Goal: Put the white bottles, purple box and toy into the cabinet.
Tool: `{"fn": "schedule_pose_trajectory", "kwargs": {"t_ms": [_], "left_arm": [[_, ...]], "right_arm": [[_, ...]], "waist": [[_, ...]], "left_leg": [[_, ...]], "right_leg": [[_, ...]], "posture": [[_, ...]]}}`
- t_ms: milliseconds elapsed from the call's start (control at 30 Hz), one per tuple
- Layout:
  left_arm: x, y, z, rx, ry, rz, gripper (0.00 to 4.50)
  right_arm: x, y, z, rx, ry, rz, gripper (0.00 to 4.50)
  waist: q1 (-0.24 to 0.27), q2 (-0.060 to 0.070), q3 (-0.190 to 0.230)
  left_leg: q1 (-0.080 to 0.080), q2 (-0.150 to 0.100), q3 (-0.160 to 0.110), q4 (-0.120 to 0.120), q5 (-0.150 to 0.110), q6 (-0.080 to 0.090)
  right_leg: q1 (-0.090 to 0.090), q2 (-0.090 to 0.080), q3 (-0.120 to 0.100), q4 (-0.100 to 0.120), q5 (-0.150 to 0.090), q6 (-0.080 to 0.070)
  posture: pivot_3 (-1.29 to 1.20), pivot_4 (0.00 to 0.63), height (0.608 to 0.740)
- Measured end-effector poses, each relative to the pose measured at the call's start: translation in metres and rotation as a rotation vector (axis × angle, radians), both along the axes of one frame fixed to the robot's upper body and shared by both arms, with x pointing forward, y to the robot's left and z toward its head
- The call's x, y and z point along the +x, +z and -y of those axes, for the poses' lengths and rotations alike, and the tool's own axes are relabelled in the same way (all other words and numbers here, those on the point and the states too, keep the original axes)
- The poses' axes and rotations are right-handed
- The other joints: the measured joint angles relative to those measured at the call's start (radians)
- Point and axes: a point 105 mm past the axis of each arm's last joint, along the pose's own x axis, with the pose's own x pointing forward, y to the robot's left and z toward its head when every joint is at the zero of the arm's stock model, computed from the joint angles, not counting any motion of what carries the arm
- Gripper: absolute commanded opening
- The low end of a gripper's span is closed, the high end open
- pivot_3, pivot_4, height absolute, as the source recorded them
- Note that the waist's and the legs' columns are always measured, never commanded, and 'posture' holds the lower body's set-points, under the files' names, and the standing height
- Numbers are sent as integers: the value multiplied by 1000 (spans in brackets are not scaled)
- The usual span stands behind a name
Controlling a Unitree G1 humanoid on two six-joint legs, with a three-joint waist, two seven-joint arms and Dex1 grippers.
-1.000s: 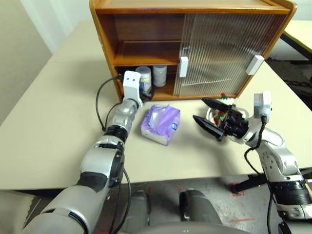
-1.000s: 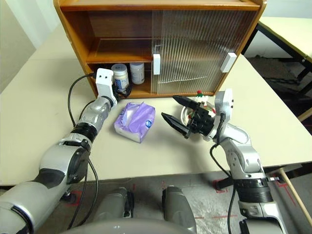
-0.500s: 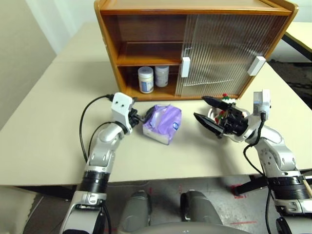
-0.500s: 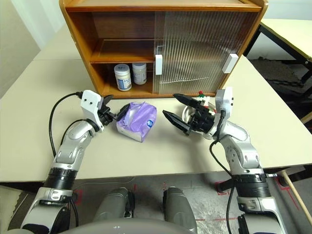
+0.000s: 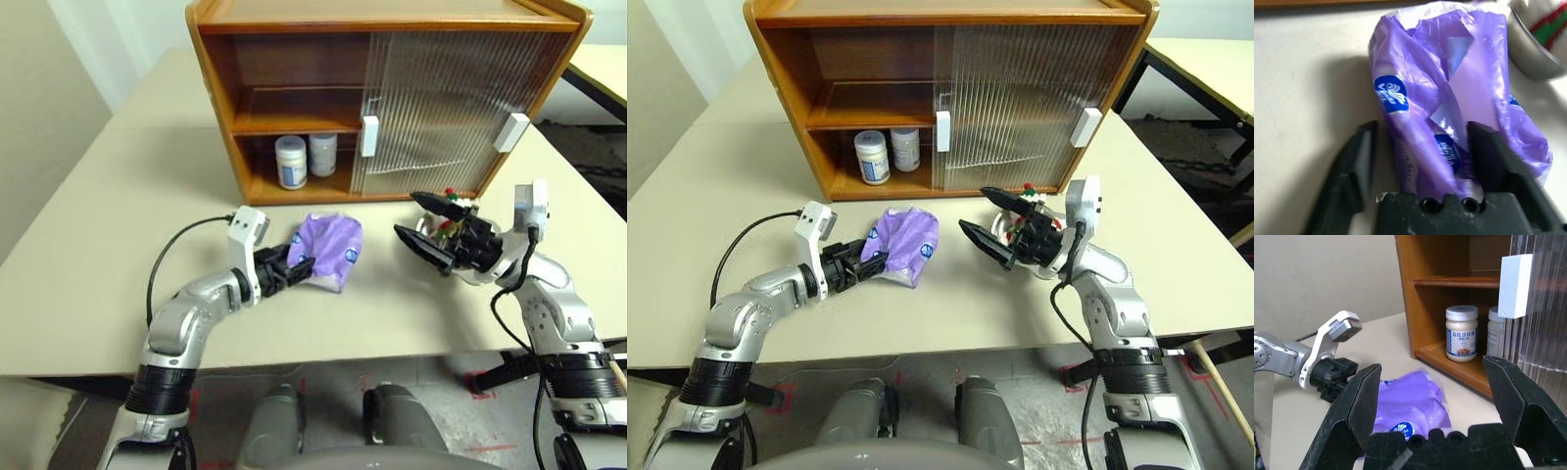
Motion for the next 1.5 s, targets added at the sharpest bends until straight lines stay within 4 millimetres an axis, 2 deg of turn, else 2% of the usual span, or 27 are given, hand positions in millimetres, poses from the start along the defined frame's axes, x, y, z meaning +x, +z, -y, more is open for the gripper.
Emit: {"fn": "schedule_pose_trajectory", "kwargs": {"t_ms": [133, 233, 333, 400, 533, 700, 800, 933, 1133, 1300, 1333, 1500], "left_arm": [[-1, 3, -1, -95, 33, -54, 1114], [2, 14, -3, -167, 47, -45, 119], [13, 46, -9, -232, 76, 30, 86], [20, 75, -13, -260, 88, 108, 86], [33, 127, -11, -336, 107, 220, 86], [51, 181, -13, -392, 195, 335, 86], [66, 195, -16, -405, 253, 359, 86], [96, 195, -18, -371, 356, 352, 86], [119, 207, -15, -357, 425, 396, 2397], [122, 210, -17, -379, 451, 414, 4353], [122, 210, -17, -379, 454, 415, 4465], [109, 215, -26, -361, 458, 485, 4465]], "right_arm": [[-1, -2, 0, -5, -5, 1, 4500], [-1, -2, 0, -5, -5, 5, 4500], [0, -1, -1, -2, -5, 8, 4500], [1, 1, -2, -2, -4, 13, 4500], [2, 2, -3, 0, -2, 18, 4500], [3, 3, -4, 5, -3, 20, 4500], [4, 3, -4, 9, -6, 18, 4500], [4, 2, -5, 15, -14, 15, 4500], [1, -5, -3, 20, -30, -6, 4500], [0, -5, -3, 21, -38, -9, 4500], [0, -5, -3, 21, -38, -9, 4500], [1, -5, -3, 20, -37, -8, 4500]], "waist": [[0, 0, -1], [0, -1, -1], [0, -1, 0], [1, -1, 0], [9, -1, -1], [13, -2, -1], [13, -3, -2], [13, -3, -2], [9, -3, -2], [5, -3, -2], [5, -3, -2], [-3, -3, -2]], "left_leg": [[0, 0, 0, 0, -1, -1], [0, 0, 0, 0, -1, -1], [0, 0, 0, 0, -1, -1], [0, 0, 0, 0, 0, -1], [0, -1, -1, 0, 0, -1], [-1, -2, -1, 0, 0, -1], [-1, -3, -1, 0, 0, -1], [-2, -3, -1, 0, 1, -2], [-2, -3, -1, 0, 1, -2], [-2, -3, -1, 0, 1, -2], [-2, -3, -1, 0, 1, -2], [-2, -2, -1, 0, 0, -2]], "right_leg": [[0, 0, 0, 0, 0, 0], [0, 0, 0, 0, 1, -1], [-1, 0, 0, 0, 1, -1], [0, 0, 0, 0, 1, -1], [0, 0, 0, 0, 1, -1], [0, 1, 1, 0, 2, -2], [0, 1, 2, 0, 2, -1], [0, 2, 2, -1, 2, -1], [0, 2, 3, -1, 2, -1], [0, 2, 3, -1, 2, -1], [0, 2, 3, -1, 2, -1], [0, 2, 3, 0, 2, -1]], "posture": [[47, 18, 740], [53, 18, 740], [66, 17, 740], [74, 17, 740], [75, 15, 740], [73, 13, 740], [63, 11, 740], [48, 10, 740], [34, 12, 740], [37, 12, 740], [37, 12, 740], [59, 12, 740]]}}
